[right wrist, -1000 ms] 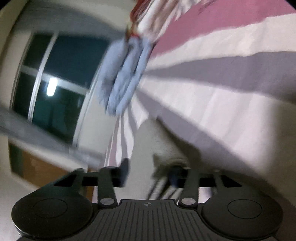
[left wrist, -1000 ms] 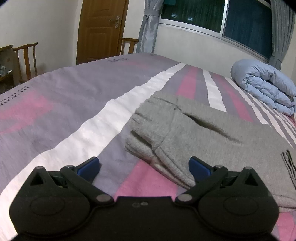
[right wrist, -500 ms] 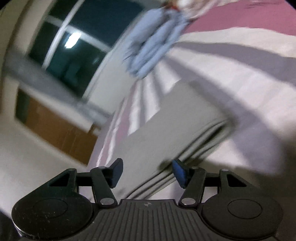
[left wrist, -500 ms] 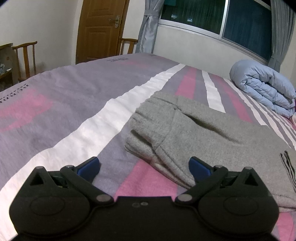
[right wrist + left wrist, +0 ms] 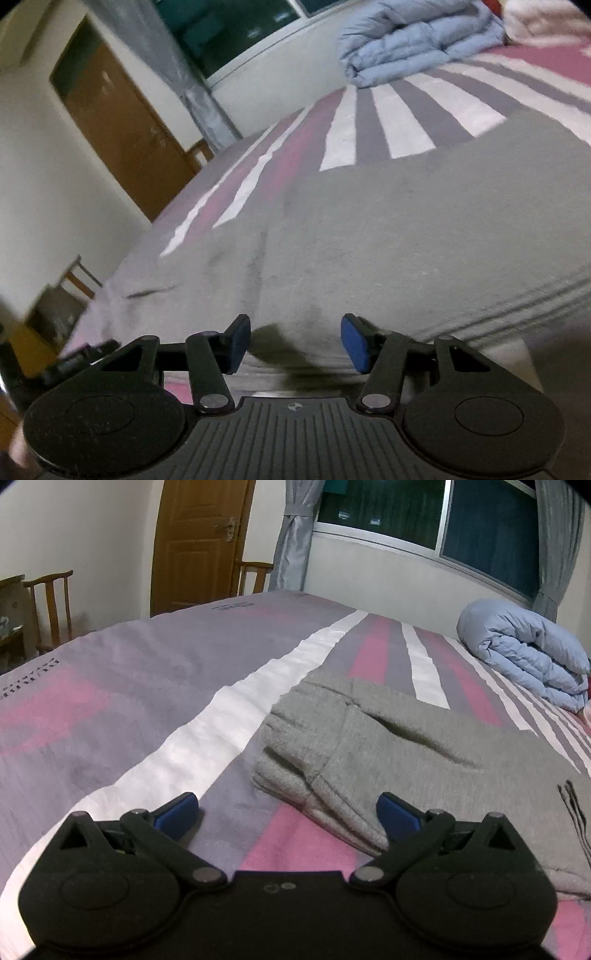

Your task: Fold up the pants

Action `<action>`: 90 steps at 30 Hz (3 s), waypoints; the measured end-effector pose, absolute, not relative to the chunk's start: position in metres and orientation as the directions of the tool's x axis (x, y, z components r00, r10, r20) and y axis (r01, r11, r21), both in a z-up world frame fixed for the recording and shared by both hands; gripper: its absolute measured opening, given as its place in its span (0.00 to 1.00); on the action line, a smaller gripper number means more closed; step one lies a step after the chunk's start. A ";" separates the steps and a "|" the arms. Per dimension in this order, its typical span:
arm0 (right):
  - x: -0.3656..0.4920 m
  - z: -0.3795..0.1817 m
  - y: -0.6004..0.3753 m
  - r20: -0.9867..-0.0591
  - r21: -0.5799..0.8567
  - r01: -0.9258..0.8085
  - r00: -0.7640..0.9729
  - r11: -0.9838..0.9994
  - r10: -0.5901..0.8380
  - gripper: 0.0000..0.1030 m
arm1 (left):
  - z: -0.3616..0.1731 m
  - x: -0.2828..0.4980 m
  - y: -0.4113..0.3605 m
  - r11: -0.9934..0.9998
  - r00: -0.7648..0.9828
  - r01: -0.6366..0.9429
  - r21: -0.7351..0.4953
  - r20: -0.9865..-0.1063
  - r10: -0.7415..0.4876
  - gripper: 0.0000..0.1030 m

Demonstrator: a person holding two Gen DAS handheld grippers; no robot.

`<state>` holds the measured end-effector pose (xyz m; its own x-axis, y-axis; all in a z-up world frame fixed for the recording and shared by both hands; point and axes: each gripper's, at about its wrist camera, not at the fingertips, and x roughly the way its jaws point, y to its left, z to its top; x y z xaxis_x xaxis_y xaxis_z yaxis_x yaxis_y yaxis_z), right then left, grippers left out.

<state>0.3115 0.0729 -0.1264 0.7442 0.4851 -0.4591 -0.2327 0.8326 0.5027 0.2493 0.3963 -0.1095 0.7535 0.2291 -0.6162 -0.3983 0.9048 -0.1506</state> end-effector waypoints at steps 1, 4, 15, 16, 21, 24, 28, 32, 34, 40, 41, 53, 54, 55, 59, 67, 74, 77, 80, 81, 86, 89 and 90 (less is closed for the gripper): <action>0.309 -0.124 0.073 -0.451 0.499 -0.237 0.750 0.834 0.484 0.53 | -0.109 0.249 0.395 0.905 0.754 -0.398 -0.146 -0.615 0.232 0.94; 0.304 -0.118 0.067 -0.403 0.503 -0.221 0.796 0.835 0.453 0.50 | -0.109 0.248 0.393 0.908 0.754 -0.395 -0.139 -0.613 0.234 0.94; 0.315 -0.127 0.086 -0.521 0.394 -0.168 0.769 0.904 0.370 0.50 | -0.109 0.247 0.395 0.910 0.760 -0.388 -0.150 -0.610 0.224 0.94; 0.316 -0.127 0.088 -0.524 0.377 -0.178 0.769 0.909 0.367 0.50 | -0.109 0.246 0.396 0.909 0.761 -0.387 -0.153 -0.609 0.221 0.94; 0.311 -0.110 0.079 -0.485 0.353 -0.205 0.794 0.913 0.366 0.50 | -0.110 0.247 0.398 0.910 0.766 -0.384 -0.155 -0.603 0.221 0.94; 0.314 -0.106 0.072 -0.512 0.305 -0.195 0.792 0.932 0.333 0.50 | -0.110 0.248 0.398 0.907 0.769 -0.391 -0.155 -0.596 0.230 0.94; 0.317 -0.110 0.065 -0.531 0.194 -0.146 0.816 0.970 0.229 0.51 | -0.110 0.251 0.398 0.908 0.775 -0.385 -0.166 -0.593 0.220 0.94; 0.323 -0.119 0.054 -0.566 0.166 -0.121 0.801 0.979 0.195 0.51 | -0.110 0.251 0.398 0.911 0.787 -0.357 -0.205 -0.591 0.175 0.94; 0.316 -0.115 0.049 -0.528 0.184 -0.138 0.821 0.973 0.217 0.51 | -0.111 0.252 0.397 0.912 0.794 -0.338 -0.233 -0.591 0.143 0.94; 0.304 -0.114 0.034 -0.516 0.187 -0.123 0.832 0.975 0.204 0.51 | -0.128 0.273 0.402 0.898 0.776 -0.307 -0.316 -0.629 0.044 0.93; 0.303 -0.112 0.030 -0.509 0.196 -0.115 0.837 0.974 0.201 0.51 | -0.131 0.276 0.403 0.898 0.770 -0.305 -0.317 -0.637 0.036 0.94; 0.287 -0.091 -0.013 -0.470 0.231 -0.007 0.875 0.973 0.118 0.51 | -0.140 0.291 0.415 0.855 0.805 -0.278 -0.438 -0.592 -0.041 0.93; 0.287 -0.091 -0.015 -0.473 0.235 0.002 0.874 0.972 0.112 0.51 | -0.140 0.292 0.416 0.853 0.807 -0.276 -0.444 -0.589 -0.045 0.93; 0.287 -0.092 -0.017 -0.474 0.238 0.010 0.874 0.971 0.107 0.51 | -0.140 0.293 0.416 0.851 0.809 -0.273 -0.448 -0.586 -0.049 0.93; 0.281 -0.092 -0.022 -0.476 0.239 0.039 0.876 0.970 0.082 0.51 | -0.142 0.297 0.418 0.847 0.815 -0.263 -0.462 -0.576 -0.062 0.93; 0.272 -0.095 -0.029 -0.489 0.227 0.071 0.871 0.971 0.050 0.51 | -0.143 0.300 0.420 0.844 0.822 -0.249 -0.475 -0.564 -0.075 0.93; 0.282 -0.084 -0.032 -0.466 0.161 0.039 0.884 0.986 0.041 0.51 | -0.144 0.299 0.424 0.836 0.829 -0.237 -0.494 -0.551 -0.090 0.93; 0.299 -0.069 -0.050 -0.429 0.139 0.024 0.902 0.990 0.038 0.51 | -0.142 0.291 0.427 0.825 0.843 -0.240 -0.512 -0.531 -0.084 0.87; 0.323 -0.060 -0.077 -0.445 0.141 0.056 0.895 0.988 0.012 0.51 | -0.139 0.279 0.431 0.814 0.855 -0.249 -0.525 -0.513 -0.069 0.81; 0.331 -0.060 -0.083 -0.456 0.138 0.063 0.890 0.988 0.006 0.51 | -0.138 0.279 0.431 0.818 0.855 -0.252 -0.517 -0.515 -0.061 0.81; 0.371 -0.070 -0.096 -0.524 0.186 0.017 0.848 0.982 0.085 0.15 | -0.138 0.289 0.422 0.851 0.833 -0.259 -0.456 -0.552 -0.042 0.84; 0.392 -0.075 -0.085 -0.549 0.200 -0.039 0.823 0.979 0.144 0.09 | -0.138 0.292 0.418 0.865 0.824 -0.261 -0.429 -0.566 -0.032 0.86; 0.397 -0.077 -0.080 -0.552 0.216 -0.057 0.817 0.975 0.170 0.09 | -0.138 0.293 0.418 0.867 0.822 -0.262 -0.424 -0.568 -0.030 0.86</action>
